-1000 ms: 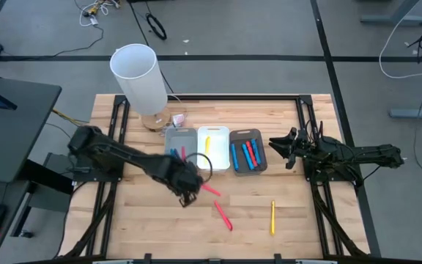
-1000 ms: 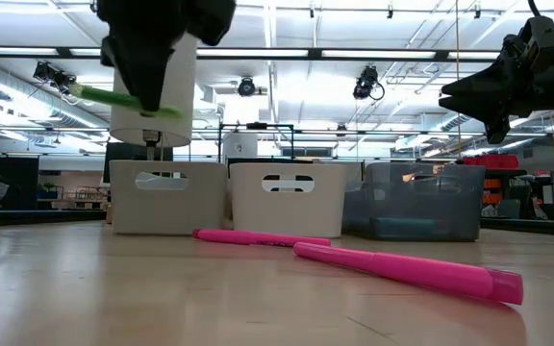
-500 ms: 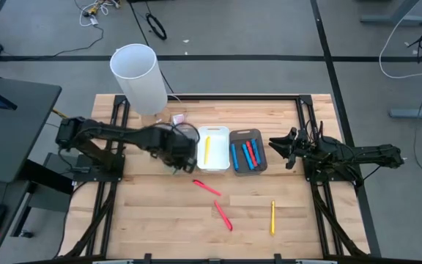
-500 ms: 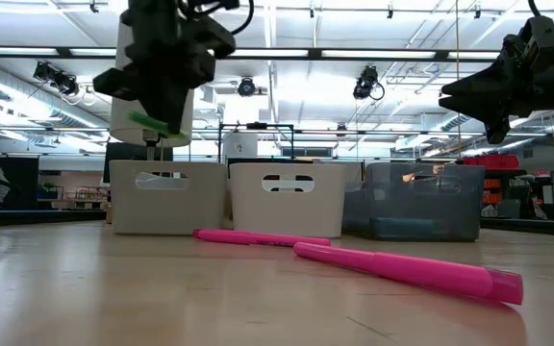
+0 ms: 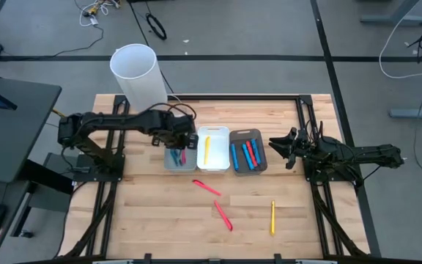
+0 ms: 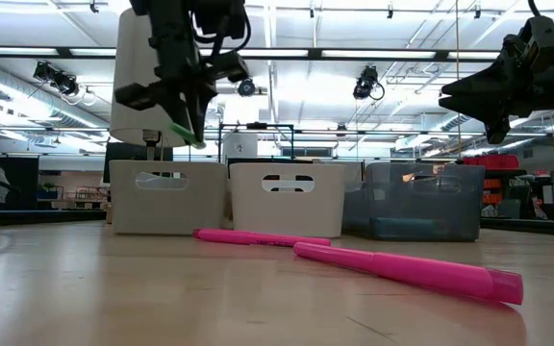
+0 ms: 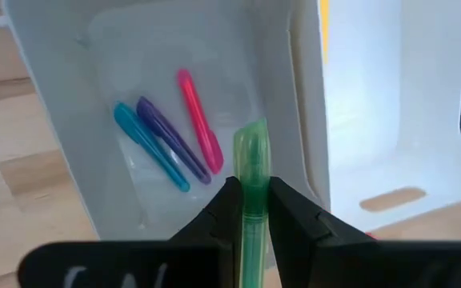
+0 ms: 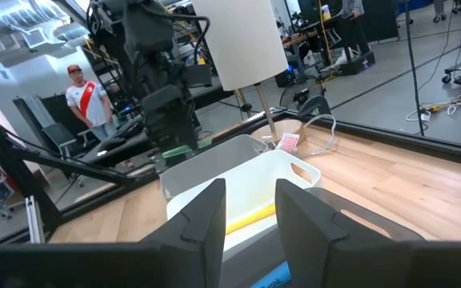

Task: Pick & Place Markers
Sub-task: Put the green pen into the gray bin

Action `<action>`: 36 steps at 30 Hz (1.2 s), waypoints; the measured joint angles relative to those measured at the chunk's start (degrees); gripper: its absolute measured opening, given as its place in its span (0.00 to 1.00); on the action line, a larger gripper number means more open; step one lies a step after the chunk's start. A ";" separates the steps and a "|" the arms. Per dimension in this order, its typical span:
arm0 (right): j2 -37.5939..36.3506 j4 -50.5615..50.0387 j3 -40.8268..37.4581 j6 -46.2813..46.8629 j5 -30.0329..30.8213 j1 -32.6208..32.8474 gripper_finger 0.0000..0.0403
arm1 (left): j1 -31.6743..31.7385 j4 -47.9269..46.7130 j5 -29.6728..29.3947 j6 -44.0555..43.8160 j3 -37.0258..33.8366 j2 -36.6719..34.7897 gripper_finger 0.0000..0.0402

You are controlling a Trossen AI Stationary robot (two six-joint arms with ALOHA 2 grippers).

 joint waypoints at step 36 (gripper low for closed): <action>0.01 -0.02 0.00 0.00 0.01 0.00 0.28 | 1.52 14.77 -0.83 -6.16 -11.34 3.86 0.12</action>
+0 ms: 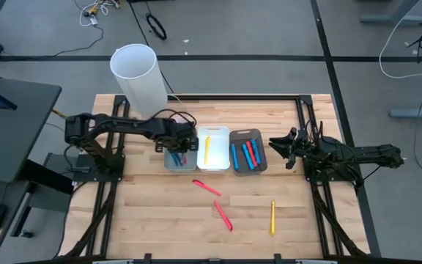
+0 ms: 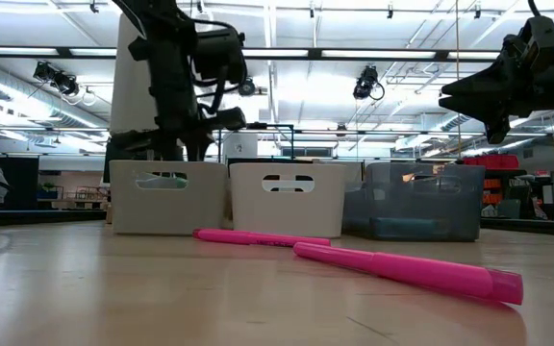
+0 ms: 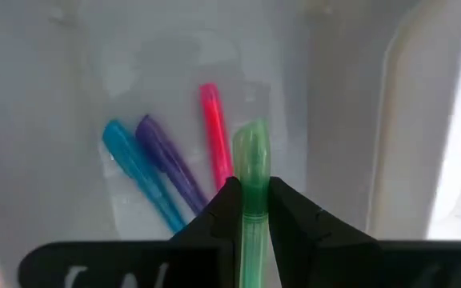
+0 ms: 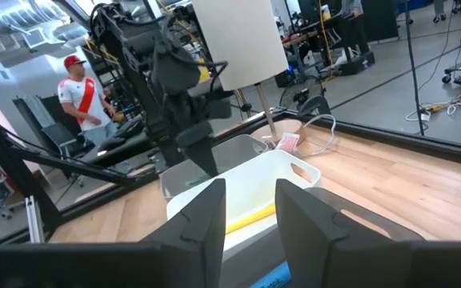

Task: Pick & Place Markers
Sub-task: Put the green pen into the gray bin

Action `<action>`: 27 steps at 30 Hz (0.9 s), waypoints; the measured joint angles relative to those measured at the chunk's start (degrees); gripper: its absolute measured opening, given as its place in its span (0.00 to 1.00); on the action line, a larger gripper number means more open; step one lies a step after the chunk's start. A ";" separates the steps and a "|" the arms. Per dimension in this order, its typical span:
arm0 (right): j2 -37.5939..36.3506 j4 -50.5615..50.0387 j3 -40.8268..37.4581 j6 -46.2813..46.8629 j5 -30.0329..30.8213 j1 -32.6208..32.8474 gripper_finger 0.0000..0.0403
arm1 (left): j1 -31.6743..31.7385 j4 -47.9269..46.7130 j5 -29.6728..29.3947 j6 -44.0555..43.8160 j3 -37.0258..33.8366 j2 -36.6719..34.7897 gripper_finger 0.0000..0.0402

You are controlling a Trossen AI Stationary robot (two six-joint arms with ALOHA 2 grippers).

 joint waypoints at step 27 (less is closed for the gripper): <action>0.00 0.03 0.00 0.00 0.00 -0.01 0.28 | 1.22 6.12 2.53 1.50 1.54 7.84 0.28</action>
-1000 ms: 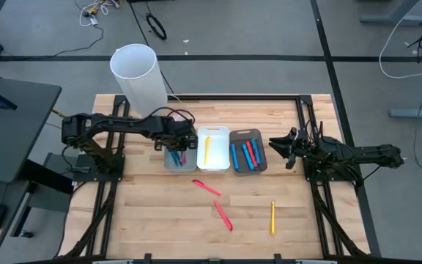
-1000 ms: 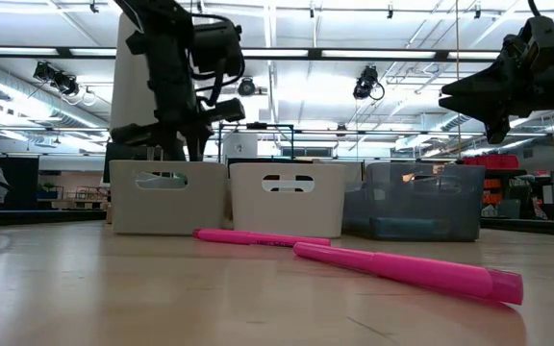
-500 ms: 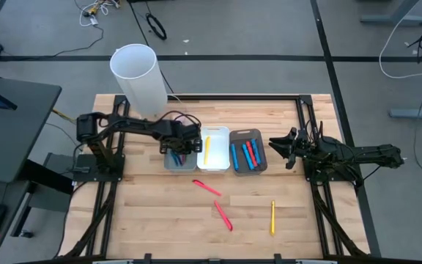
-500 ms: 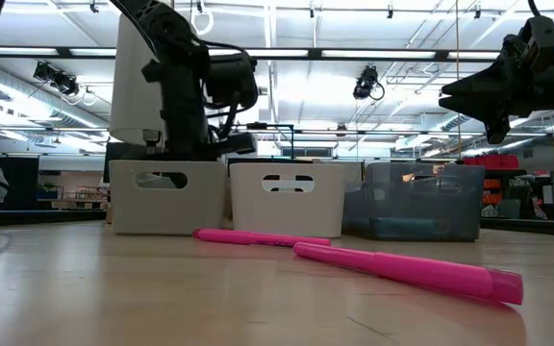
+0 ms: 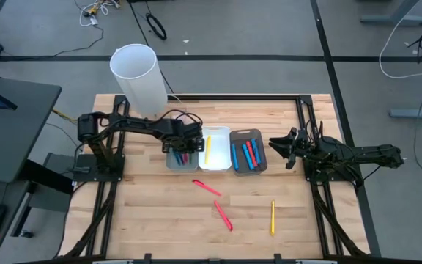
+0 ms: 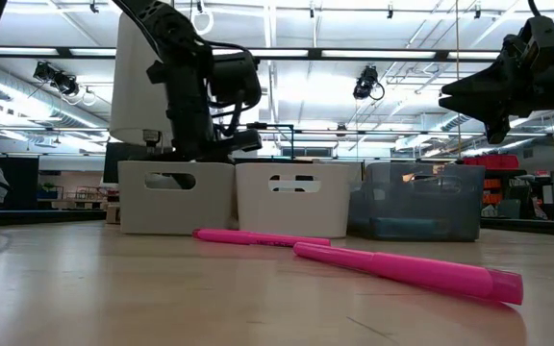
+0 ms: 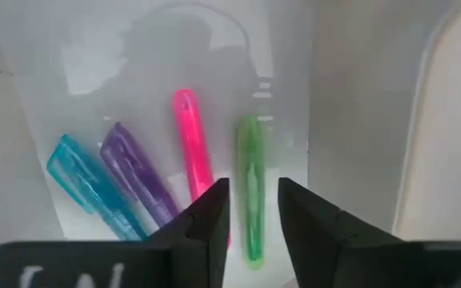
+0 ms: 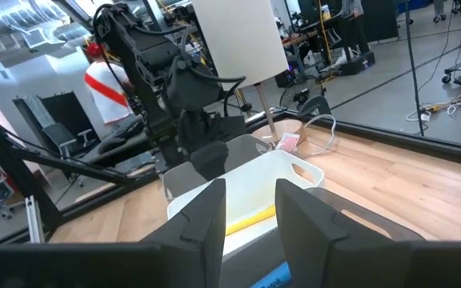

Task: Pick & Place Markers
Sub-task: Put the green pen into the gray bin, then put the yellow highlighter pen into the white bin

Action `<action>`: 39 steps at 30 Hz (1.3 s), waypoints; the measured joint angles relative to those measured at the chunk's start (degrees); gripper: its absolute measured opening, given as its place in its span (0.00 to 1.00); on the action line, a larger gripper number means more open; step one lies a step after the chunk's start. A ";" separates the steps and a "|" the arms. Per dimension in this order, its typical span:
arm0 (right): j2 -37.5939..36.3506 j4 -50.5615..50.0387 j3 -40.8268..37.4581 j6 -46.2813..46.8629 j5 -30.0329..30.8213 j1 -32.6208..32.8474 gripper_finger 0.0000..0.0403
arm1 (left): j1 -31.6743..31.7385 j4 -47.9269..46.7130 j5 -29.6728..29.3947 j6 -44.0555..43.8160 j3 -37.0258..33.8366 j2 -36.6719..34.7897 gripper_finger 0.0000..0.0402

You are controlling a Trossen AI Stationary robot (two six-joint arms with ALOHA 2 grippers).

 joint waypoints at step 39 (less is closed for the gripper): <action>0.00 -0.01 0.00 0.01 -0.01 0.01 0.28 | -5.96 -13.23 7.26 37.82 7.79 -14.86 0.58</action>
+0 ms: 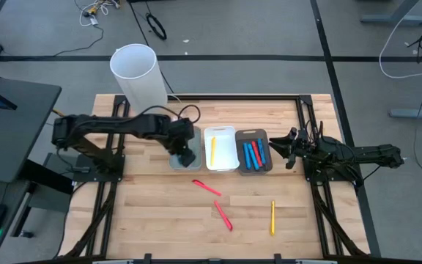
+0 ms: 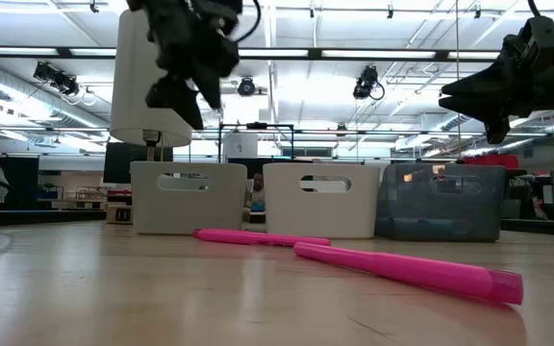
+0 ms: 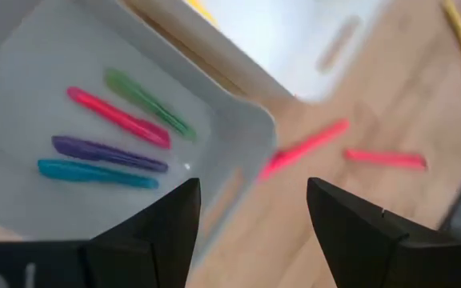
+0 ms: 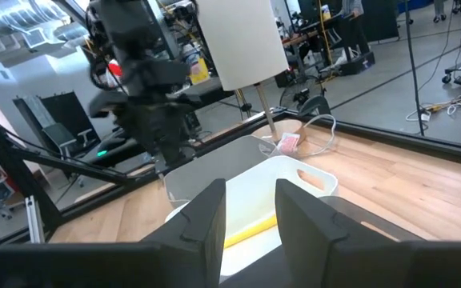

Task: Pick & Place Markers
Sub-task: Put the yellow highlighter pen into the white bin

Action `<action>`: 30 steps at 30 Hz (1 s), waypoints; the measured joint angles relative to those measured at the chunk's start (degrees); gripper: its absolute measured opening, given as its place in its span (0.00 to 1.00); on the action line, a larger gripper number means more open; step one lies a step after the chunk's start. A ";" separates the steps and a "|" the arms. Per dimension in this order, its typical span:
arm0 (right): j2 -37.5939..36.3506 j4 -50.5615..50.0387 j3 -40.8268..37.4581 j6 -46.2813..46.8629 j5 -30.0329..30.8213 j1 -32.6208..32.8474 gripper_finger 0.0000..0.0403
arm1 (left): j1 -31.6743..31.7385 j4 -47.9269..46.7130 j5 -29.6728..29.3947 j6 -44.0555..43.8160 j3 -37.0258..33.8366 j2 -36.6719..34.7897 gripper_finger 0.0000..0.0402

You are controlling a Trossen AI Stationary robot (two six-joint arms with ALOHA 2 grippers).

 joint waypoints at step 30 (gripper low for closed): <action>0.00 0.00 0.00 0.00 0.01 -0.01 0.28 | -16.96 5.61 11.29 17.72 -26.14 -29.86 0.58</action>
